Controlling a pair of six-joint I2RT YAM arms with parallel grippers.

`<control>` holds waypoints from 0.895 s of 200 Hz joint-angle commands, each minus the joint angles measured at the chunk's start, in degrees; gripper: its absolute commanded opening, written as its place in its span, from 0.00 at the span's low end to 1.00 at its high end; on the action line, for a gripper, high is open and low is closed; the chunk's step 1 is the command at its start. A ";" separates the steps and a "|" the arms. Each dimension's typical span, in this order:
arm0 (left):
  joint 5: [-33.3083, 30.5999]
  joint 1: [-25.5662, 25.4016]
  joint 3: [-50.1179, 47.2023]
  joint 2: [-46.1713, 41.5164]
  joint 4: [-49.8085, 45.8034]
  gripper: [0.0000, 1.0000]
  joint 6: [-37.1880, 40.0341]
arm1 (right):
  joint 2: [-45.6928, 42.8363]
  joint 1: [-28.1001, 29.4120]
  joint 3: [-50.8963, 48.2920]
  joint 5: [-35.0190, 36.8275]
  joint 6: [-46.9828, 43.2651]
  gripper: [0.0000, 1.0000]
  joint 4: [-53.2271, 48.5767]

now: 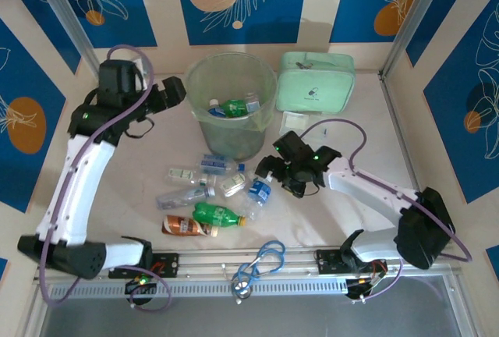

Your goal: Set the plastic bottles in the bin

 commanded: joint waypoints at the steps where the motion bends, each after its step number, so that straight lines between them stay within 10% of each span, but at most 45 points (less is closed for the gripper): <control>1: 0.35 0.40 -3.81 -5.42 0.84 1.00 2.09 | 4.01 0.52 1.24 -0.69 0.65 0.96 1.18; 80: 27.95 -0.17 -22.88 -13.32 20.67 0.88 -9.56 | 14.76 1.18 3.55 -4.68 0.91 0.92 6.76; 179: 30.78 -3.53 -29.87 -14.27 26.15 0.80 -13.83 | 20.34 1.53 2.93 -5.31 4.24 0.69 6.78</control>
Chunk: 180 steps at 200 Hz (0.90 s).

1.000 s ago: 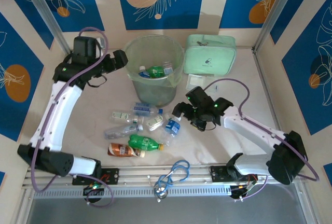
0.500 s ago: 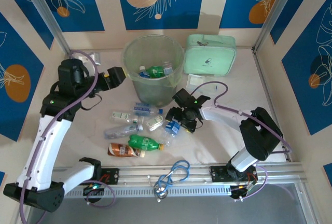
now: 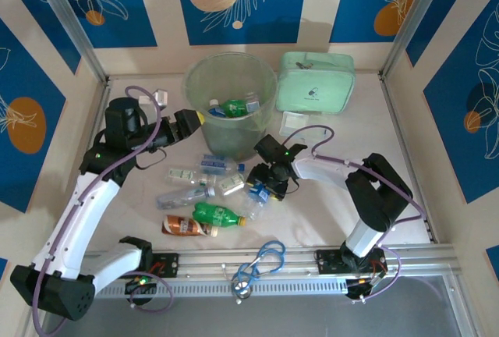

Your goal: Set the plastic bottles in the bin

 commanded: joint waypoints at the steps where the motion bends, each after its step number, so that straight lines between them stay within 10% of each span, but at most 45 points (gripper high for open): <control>1: 1.92 -1.38 -1.63 -0.82 2.81 0.80 -1.38 | 1.39 0.44 0.22 -0.59 1.19 0.69 -0.76; 112: 6.32 -3.95 -0.88 0.77 9.22 0.86 -4.14 | -20.05 -1.27 1.78 6.01 -4.51 0.60 -5.88; 180: 11.14 -19.04 3.42 7.94 14.35 1.00 -0.44 | -42.06 -7.73 3.34 0.14 -10.04 0.60 1.46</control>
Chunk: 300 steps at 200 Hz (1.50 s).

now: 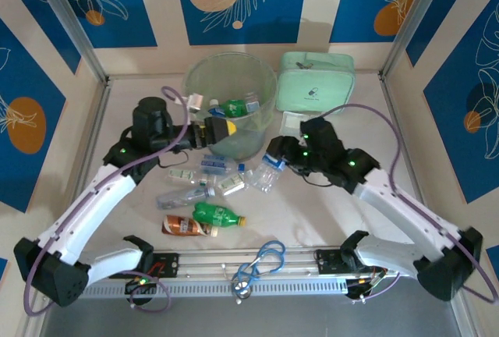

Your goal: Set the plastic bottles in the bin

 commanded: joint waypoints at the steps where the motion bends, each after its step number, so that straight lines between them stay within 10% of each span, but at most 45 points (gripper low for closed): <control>1: 2.86 -5.23 3.47 1.74 2.69 1.00 3.27 | -4.89 -2.14 1.73 -3.63 -2.77 0.60 3.48; 137: 10.21 -15.09 -2.47 10.15 36.29 1.00 -16.13 | -12.84 -7.50 -0.01 -13.67 1.87 0.63 20.86; 300: 11.64 -16.09 -2.32 13.27 38.34 0.75 -16.68 | -12.26 -7.55 -2.48 -12.00 2.36 0.63 20.66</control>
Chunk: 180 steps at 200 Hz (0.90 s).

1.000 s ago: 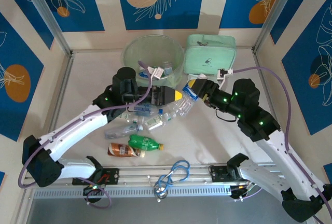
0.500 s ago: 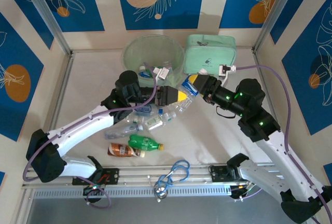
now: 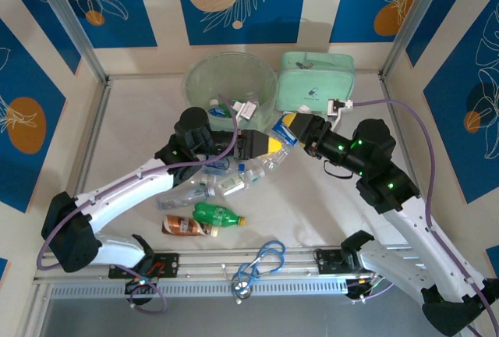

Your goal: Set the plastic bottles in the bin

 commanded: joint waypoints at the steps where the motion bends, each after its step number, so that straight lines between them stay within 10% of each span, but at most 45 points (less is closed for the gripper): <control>1: 1.81 -0.71 0.66 0.86 -0.70 0.74 1.97 | 0.23 -0.29 -0.93 0.90 -0.59 0.63 0.03; 109: -1.31 -0.69 3.23 0.73 -12.04 0.58 10.13 | 0.62 -0.40 0.00 4.14 -1.99 0.65 -6.38; 149: -2.22 -0.59 3.72 0.32 -14.68 0.57 12.28 | 0.65 -0.73 2.58 7.98 -3.03 0.99 -12.58; 180: -6.19 -0.24 6.97 -0.34 -25.51 0.57 18.84 | 0.59 -2.93 7.09 14.00 -4.78 0.99 -23.99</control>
